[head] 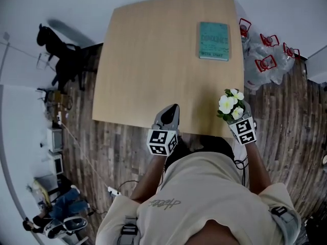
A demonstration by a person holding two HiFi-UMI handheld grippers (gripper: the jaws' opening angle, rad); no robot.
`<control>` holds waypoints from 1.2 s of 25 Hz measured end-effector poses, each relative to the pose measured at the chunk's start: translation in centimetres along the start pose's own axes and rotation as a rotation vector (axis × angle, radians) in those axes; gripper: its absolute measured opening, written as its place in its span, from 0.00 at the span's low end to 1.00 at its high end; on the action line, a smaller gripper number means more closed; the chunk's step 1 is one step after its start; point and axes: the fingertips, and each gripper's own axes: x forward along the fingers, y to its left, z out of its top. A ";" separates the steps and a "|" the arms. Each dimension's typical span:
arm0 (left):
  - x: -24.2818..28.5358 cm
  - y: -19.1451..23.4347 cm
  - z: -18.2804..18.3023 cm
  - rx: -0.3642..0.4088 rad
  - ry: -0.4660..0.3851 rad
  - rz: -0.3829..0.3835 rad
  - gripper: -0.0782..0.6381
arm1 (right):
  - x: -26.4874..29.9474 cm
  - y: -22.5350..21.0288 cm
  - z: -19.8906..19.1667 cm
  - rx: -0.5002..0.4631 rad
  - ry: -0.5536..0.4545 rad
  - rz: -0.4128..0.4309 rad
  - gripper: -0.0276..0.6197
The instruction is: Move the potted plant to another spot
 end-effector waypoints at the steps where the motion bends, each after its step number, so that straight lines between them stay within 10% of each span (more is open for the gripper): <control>1: -0.6 0.5 -0.1 0.002 -0.003 -0.001 0.13 | -0.1 0.6 0.1 0.008 0.002 -0.003 0.57; 30: -14.5 16.4 -4.6 0.010 -0.021 -0.035 0.13 | 3.4 19.9 5.4 0.067 -0.008 -0.079 0.57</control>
